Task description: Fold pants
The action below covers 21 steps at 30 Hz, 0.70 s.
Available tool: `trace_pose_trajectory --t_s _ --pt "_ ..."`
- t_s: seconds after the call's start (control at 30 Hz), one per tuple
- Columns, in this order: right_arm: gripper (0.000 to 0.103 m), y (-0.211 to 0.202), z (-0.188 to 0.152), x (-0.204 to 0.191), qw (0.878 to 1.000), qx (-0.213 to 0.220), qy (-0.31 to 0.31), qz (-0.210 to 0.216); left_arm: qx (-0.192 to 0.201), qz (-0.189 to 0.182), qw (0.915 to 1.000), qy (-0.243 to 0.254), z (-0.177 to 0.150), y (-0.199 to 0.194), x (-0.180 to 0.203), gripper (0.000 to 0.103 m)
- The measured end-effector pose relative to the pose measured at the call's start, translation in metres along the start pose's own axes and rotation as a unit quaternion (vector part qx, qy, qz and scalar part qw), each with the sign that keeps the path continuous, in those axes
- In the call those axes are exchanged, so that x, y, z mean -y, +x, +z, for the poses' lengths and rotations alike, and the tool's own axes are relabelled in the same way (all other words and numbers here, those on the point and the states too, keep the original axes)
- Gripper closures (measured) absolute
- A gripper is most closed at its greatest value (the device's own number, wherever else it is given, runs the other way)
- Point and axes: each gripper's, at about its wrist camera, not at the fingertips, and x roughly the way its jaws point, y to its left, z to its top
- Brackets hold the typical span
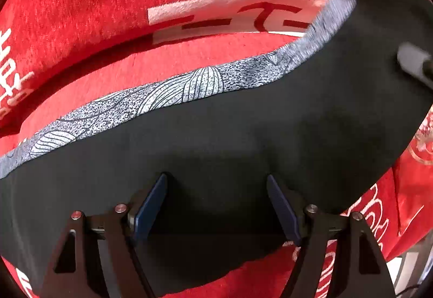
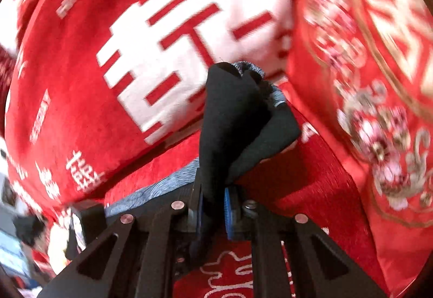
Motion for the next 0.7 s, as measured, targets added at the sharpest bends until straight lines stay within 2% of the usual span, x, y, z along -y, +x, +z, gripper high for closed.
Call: trace_pose_trajectory --t_s 0.1,0.17,0.23,0.33,0.47,0.53,0.6,0.7 --pt "0.09 -0.005 -0.002 -0.032 0.998 -0.004 -0.064 -0.007 -0.007 -0.022 0.9997 -0.006 0.0 -0.007 -0.007 0.027" --pt "0.09 -0.011 -0.007 -0.054 0.994 -0.005 -0.111 -0.013 -0.014 -0.039 0.9986 -0.032 -0.001 -0.02 -0.024 0.027" --pt "0.09 -0.014 -0.013 -0.077 0.988 -0.007 -0.152 -0.017 0.002 -0.041 0.9975 -0.058 -0.005 -0.043 -0.051 0.027" --pt "0.09 -0.012 -0.028 -0.115 0.977 -0.011 -0.211 -0.021 0.016 -0.024 0.9968 -0.075 -0.015 -0.069 -0.093 0.027" --pt "0.09 0.008 -0.062 -0.17 0.954 -0.033 -0.295 -0.029 -0.002 0.009 0.9923 -0.124 -0.039 -0.092 -0.175 0.027" --pt "0.09 0.025 -0.087 -0.198 0.938 -0.049 -0.342 -0.034 -0.011 0.028 0.9892 -0.143 -0.052 -0.097 -0.207 0.027" --pt "0.088 0.046 -0.118 -0.222 0.917 -0.071 -0.391 -0.045 -0.021 0.051 0.9858 -0.159 -0.064 -0.101 -0.238 0.027" --pt "0.081 0.087 -0.176 -0.249 0.865 -0.118 -0.479 -0.091 -0.031 0.065 0.9819 -0.175 -0.082 -0.103 -0.269 0.027"
